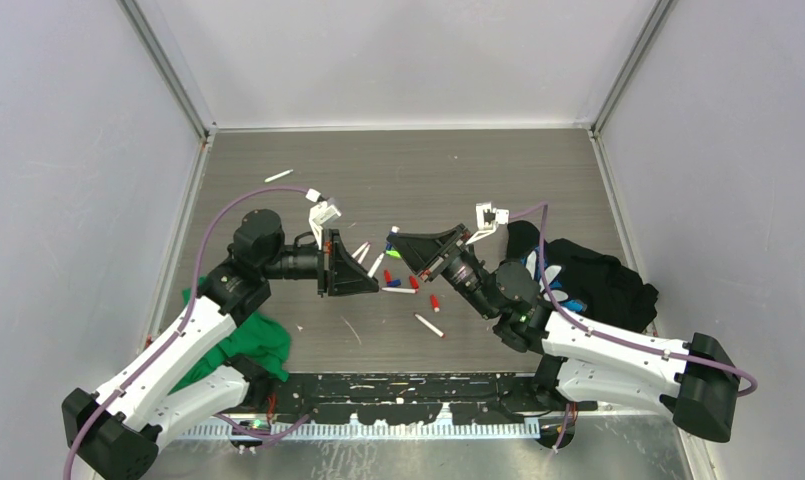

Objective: Insert the pens into the pen caps
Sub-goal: Insert the pen cap onto the pen.

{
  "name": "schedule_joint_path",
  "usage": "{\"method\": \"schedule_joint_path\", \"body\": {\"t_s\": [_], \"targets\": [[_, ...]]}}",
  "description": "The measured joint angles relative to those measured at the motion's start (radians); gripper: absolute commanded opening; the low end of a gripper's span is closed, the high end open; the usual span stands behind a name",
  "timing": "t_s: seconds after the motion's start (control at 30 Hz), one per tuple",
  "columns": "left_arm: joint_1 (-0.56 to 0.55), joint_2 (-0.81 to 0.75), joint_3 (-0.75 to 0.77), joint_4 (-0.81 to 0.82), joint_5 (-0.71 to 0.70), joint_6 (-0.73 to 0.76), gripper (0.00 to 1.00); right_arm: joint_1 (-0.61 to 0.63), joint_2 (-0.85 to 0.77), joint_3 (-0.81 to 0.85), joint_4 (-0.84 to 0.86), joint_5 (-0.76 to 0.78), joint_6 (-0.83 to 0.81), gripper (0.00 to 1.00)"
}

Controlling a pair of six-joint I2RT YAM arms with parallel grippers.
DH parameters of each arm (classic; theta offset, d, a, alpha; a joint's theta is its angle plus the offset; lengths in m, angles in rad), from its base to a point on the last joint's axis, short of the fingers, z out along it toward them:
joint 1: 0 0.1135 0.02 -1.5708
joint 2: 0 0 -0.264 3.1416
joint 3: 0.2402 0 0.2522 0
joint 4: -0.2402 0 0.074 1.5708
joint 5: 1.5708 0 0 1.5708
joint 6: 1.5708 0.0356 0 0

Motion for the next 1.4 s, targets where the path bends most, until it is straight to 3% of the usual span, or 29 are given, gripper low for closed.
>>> {"method": "schedule_joint_path", "body": {"t_s": [1.4], "targets": [[0.000, 0.000, 0.000, 0.002, 0.000, -0.017, 0.00, 0.000, 0.016, 0.000, 0.015, -0.001, 0.000, 0.01]]}}
